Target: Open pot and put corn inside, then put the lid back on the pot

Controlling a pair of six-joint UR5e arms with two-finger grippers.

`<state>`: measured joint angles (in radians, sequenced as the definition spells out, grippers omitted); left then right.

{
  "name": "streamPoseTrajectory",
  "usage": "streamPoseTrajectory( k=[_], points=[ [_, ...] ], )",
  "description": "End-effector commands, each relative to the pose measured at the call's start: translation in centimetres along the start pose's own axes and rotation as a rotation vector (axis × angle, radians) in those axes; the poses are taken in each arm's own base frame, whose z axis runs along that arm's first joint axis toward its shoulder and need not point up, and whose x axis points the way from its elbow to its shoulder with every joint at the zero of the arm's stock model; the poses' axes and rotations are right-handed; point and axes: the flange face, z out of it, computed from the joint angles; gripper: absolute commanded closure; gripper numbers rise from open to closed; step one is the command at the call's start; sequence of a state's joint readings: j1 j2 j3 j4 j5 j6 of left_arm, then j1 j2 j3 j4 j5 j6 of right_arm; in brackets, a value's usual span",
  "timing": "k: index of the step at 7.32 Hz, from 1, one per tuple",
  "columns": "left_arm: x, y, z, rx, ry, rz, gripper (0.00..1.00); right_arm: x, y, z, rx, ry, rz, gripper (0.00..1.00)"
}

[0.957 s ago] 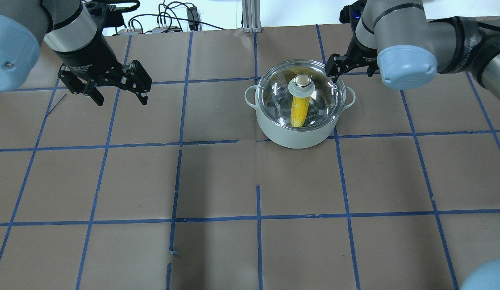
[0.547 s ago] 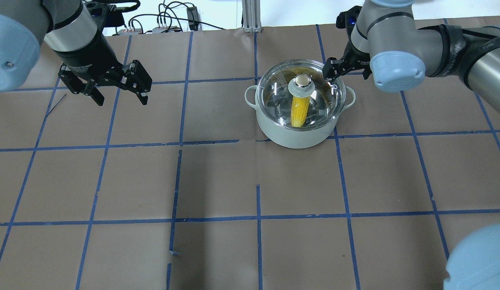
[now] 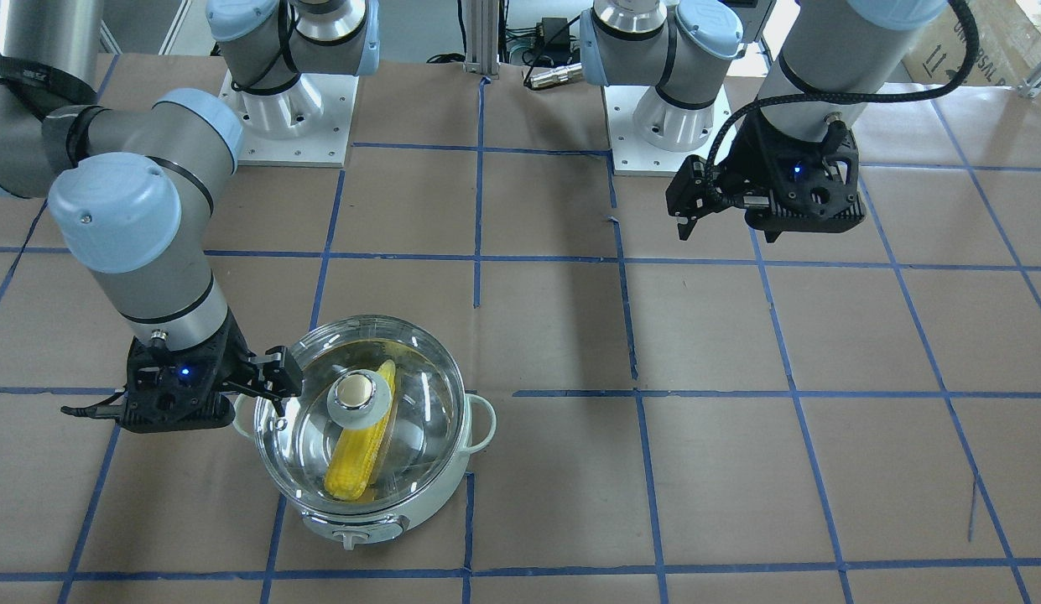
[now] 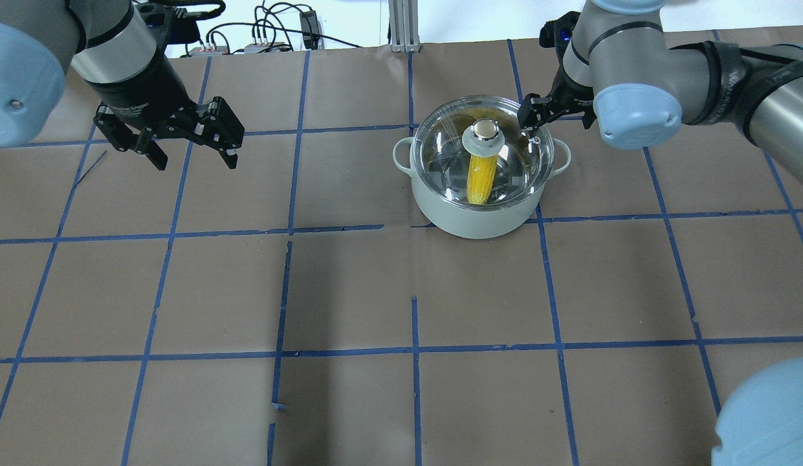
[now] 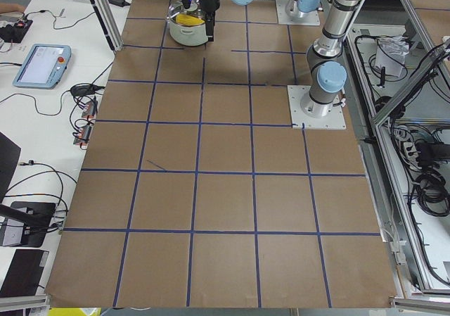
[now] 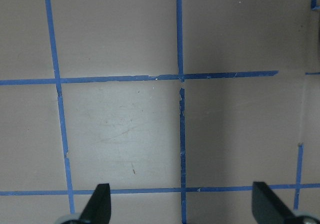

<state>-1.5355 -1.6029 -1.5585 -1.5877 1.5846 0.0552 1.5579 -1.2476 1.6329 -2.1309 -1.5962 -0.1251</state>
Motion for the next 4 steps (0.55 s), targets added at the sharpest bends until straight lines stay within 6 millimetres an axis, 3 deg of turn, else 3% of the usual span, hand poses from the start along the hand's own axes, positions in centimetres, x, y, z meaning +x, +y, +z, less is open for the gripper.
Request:
streamPoseTrajectory(
  k=[1, 2, 4],
  points=[
    [0.0, 0.0, 0.0, 0.0, 0.0, 0.0, 0.0, 0.6, 1.0, -4.0, 0.031, 0.011, -0.002, 0.0],
    [0.0, 0.0, 0.0, 0.0, 0.0, 0.0, 0.0, 1.4, 2.5, -5.0, 0.021, 0.025, 0.011, 0.0],
    [0.0, 0.0, 0.0, 0.0, 0.002, 0.0, 0.0, 0.8, 9.2, -5.9, 0.002, 0.035, 0.017, 0.0]
  ],
)
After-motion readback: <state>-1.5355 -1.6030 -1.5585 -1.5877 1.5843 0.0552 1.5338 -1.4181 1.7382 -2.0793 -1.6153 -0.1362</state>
